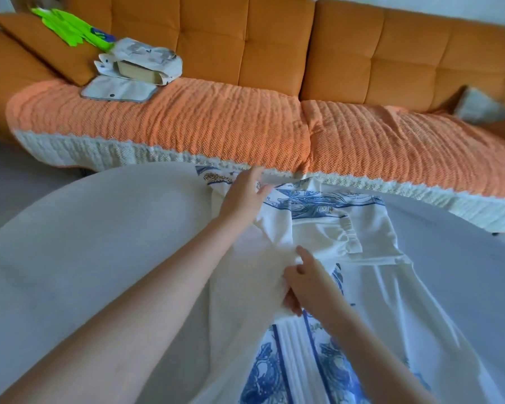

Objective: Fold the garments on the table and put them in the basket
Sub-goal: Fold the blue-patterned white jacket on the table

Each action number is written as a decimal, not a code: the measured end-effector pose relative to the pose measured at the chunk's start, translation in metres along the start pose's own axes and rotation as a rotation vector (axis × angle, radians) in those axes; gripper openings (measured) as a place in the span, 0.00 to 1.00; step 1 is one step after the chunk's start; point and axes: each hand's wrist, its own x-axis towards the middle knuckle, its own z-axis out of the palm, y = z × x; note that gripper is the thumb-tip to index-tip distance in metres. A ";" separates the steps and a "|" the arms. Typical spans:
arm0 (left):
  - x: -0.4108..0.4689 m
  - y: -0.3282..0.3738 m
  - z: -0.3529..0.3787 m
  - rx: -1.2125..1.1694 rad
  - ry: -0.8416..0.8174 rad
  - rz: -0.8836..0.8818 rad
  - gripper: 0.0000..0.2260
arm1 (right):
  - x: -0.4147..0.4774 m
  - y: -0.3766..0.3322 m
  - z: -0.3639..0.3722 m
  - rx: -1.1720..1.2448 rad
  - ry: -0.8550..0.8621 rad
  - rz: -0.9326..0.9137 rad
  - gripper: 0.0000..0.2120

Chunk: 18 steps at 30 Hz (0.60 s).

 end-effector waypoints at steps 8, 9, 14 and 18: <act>-0.041 -0.068 -0.034 0.309 0.071 -0.019 0.20 | -0.002 -0.004 0.004 -0.460 0.320 -0.252 0.24; -0.034 -0.071 -0.037 0.226 0.098 -0.144 0.21 | 0.001 -0.005 0.005 -0.456 0.320 -0.264 0.24; 0.011 -0.076 -0.045 0.072 0.109 -0.252 0.24 | 0.017 0.005 0.012 -0.337 0.193 -0.235 0.28; 0.040 -0.067 -0.031 0.094 0.139 -0.125 0.14 | 0.019 0.016 0.013 -0.270 0.254 -0.344 0.26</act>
